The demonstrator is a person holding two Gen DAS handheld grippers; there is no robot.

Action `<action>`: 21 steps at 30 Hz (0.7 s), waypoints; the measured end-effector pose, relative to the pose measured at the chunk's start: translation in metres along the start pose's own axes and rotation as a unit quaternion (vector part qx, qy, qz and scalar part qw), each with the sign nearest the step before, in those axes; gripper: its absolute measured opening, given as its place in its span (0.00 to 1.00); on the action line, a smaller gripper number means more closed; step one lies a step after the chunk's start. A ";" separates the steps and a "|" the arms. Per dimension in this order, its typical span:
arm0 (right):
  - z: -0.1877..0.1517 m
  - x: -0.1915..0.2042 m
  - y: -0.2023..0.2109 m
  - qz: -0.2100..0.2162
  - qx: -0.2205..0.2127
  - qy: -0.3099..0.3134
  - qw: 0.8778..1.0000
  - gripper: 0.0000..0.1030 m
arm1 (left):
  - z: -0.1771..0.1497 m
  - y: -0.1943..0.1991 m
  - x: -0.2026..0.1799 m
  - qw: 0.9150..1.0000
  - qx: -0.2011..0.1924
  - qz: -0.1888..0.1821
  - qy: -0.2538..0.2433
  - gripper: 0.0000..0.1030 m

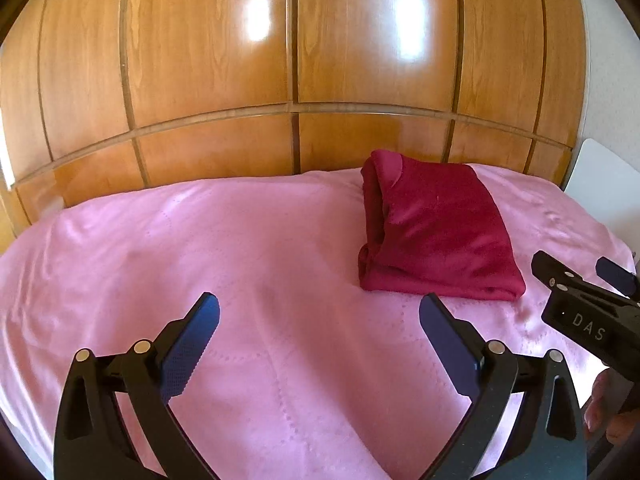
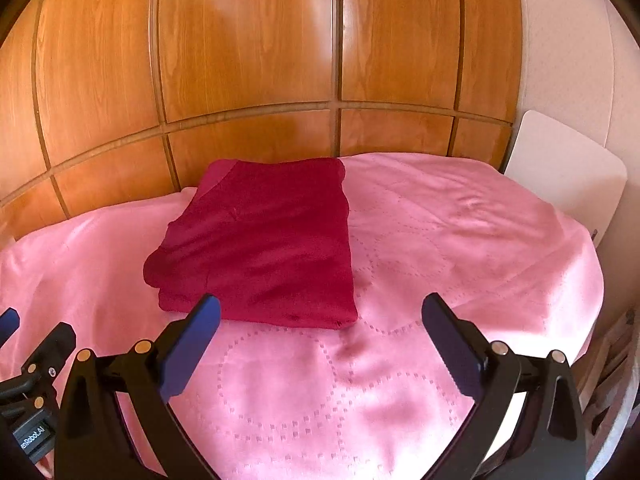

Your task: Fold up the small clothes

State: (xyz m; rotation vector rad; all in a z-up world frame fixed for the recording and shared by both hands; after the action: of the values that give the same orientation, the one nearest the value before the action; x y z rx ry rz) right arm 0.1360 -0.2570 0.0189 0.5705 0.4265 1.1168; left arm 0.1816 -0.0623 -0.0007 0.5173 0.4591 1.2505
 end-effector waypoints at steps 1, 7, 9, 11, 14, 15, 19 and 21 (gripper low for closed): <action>-0.001 0.000 0.001 0.000 0.000 0.000 1.000 0.98 | -0.001 0.000 0.001 1.000 0.001 -0.002 0.001 0.96; -0.004 0.002 0.008 -0.001 -0.001 0.001 1.000 0.98 | -0.001 0.005 0.004 1.000 0.001 0.000 0.007 0.96; -0.005 0.003 0.009 0.000 -0.004 0.002 1.000 0.98 | -0.001 0.008 0.004 1.000 -0.005 0.001 0.007 0.96; -0.005 0.005 0.011 0.002 -0.007 0.003 1.000 0.98 | -0.001 0.009 0.004 1.000 -0.007 0.001 0.007 0.96; -0.006 0.008 0.014 0.001 -0.011 0.007 1.000 0.98 | -0.001 0.012 0.004 1.000 -0.010 0.002 0.008 0.96; -0.005 0.007 0.014 0.002 -0.011 0.007 1.000 0.98 | 0.000 0.012 0.004 1.000 -0.011 0.004 0.008 0.96; -0.005 0.007 0.016 0.003 -0.014 0.005 1.000 0.98 | -0.001 0.014 0.005 1.000 -0.013 0.006 0.008 0.96; -0.004 0.006 0.017 0.003 -0.016 0.003 1.000 0.98 | -0.001 0.015 0.005 1.000 -0.014 0.007 0.009 0.96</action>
State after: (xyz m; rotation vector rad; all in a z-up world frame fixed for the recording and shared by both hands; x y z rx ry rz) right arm 0.1239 -0.2451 0.0260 0.5410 0.4123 1.1303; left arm 0.1709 -0.0544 0.0068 0.4872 0.4531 1.2732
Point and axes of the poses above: each gripper's, at about its wrist camera, not at the fingertips, and y roughly against the way its jaws point, x to its left, z to its top, the point moved 3 cm from there along -y, roughly the way its jaws point, and after that the axes turned 3 degrees about y, right-handed, at the moved point
